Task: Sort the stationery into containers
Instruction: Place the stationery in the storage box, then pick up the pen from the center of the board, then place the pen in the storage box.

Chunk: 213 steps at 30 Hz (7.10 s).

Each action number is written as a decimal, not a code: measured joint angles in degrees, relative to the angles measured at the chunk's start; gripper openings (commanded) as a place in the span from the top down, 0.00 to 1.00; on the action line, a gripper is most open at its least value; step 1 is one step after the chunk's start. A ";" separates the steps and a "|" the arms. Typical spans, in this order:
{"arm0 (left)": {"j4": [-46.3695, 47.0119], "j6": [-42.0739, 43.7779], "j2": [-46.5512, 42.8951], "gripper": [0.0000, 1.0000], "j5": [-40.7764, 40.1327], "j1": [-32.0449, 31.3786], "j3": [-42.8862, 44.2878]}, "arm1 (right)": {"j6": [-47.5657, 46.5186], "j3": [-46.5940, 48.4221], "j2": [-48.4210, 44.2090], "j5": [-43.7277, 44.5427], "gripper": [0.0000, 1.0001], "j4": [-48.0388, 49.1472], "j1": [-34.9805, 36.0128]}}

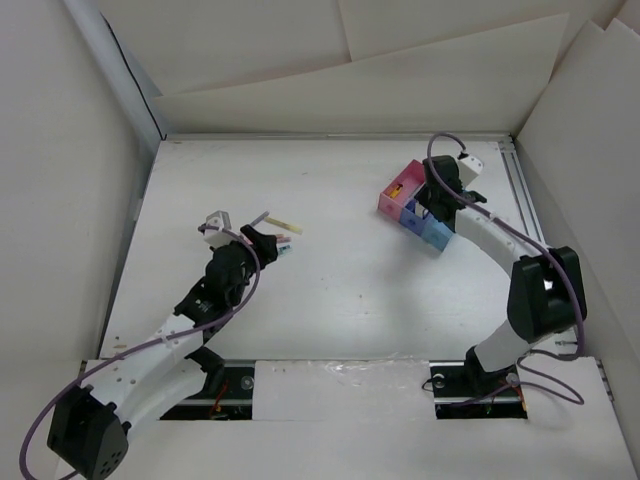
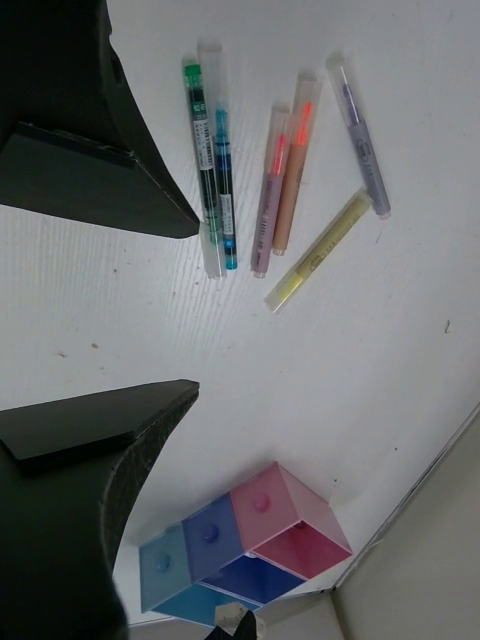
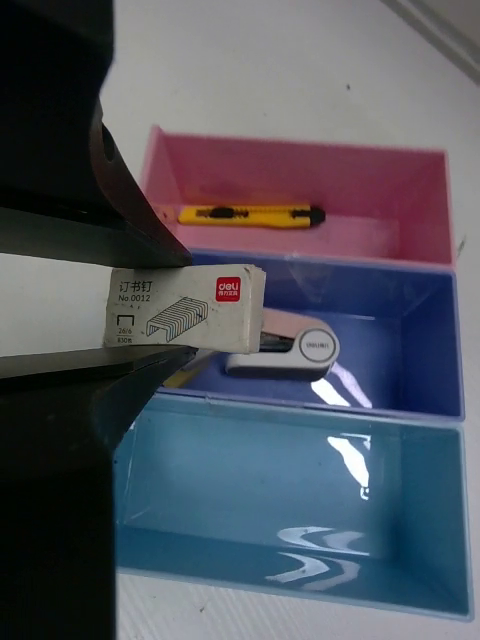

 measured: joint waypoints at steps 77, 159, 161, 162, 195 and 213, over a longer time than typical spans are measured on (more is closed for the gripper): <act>-16.96 -12.48 60.57 0.66 -3.69 5.53 41.88 | -4.55 -15.02 -26.40 -11.96 0.69 5.09 20.70; 2.34 -1.86 43.23 1.00 12.35 -6.34 26.03 | -4.52 -18.73 -28.59 -25.90 0.21 7.13 8.59; 6.01 -0.63 40.52 1.00 15.78 -6.32 22.64 | -4.59 -18.75 -28.76 -28.98 0.20 7.37 8.31; 7.41 0.07 39.52 1.00 17.66 -6.32 21.40 | -4.59 -18.73 -28.76 -30.75 0.20 7.65 8.24; 23.39 10.27 34.99 1.00 43.15 -10.47 18.23 | -1.09 -16.31 -17.92 -36.52 0.63 13.18 13.66; 23.23 10.45 35.26 0.39 43.25 -10.47 18.38 | 0.35 -15.82 -18.45 -30.40 1.00 14.14 11.32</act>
